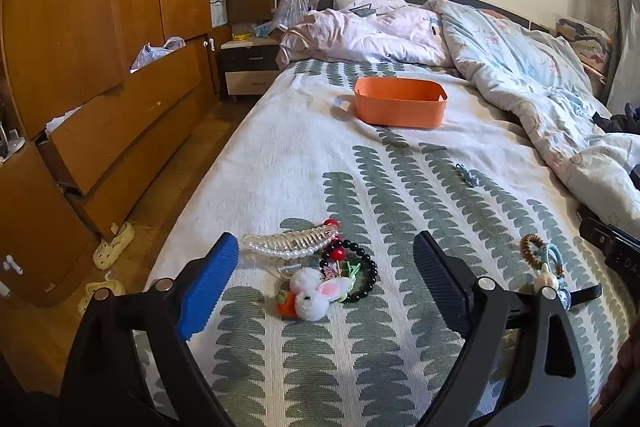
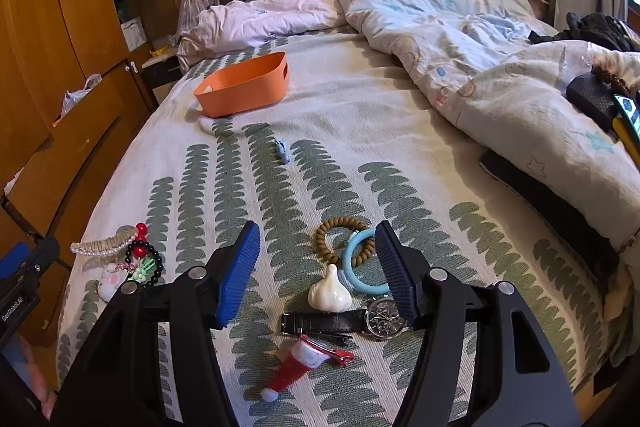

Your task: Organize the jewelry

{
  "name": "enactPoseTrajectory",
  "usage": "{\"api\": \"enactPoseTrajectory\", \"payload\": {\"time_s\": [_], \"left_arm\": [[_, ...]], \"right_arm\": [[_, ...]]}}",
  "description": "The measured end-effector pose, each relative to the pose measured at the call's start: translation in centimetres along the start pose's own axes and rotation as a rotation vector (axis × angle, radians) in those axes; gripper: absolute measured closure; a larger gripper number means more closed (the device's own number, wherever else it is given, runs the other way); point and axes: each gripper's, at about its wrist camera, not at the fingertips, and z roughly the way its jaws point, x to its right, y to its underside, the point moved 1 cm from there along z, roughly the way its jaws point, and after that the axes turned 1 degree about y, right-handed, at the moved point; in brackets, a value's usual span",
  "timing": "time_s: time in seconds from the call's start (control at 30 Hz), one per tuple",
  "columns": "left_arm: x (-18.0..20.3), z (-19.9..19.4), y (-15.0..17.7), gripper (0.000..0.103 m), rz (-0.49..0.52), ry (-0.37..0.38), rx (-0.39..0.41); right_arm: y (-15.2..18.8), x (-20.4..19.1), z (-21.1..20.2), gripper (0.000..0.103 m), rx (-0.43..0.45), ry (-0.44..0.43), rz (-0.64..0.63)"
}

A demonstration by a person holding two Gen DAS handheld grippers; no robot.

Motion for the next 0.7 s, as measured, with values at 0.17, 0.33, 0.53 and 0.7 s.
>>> {"api": "enactPoseTrajectory", "payload": {"time_s": [0.17,0.33,0.53,0.7], "left_arm": [[0.4,-0.8,0.1,0.013,0.019,0.005,0.025],[0.4,-1.2,0.0,0.012,0.028,0.002,0.042],[0.4,-1.4,0.0,0.010,0.025,-0.003,0.045],[0.4,-1.6,0.0,0.010,0.030,-0.002,0.049]], "right_arm": [[0.0,-0.1,-0.1,0.034,0.001,-0.005,-0.001],[0.0,-0.3,-0.1,0.034,-0.001,-0.005,-0.005],[0.0,-0.3,-0.1,0.033,0.001,-0.005,-0.003],[0.0,-0.4,-0.7,0.029,0.015,-0.003,-0.009]]}}
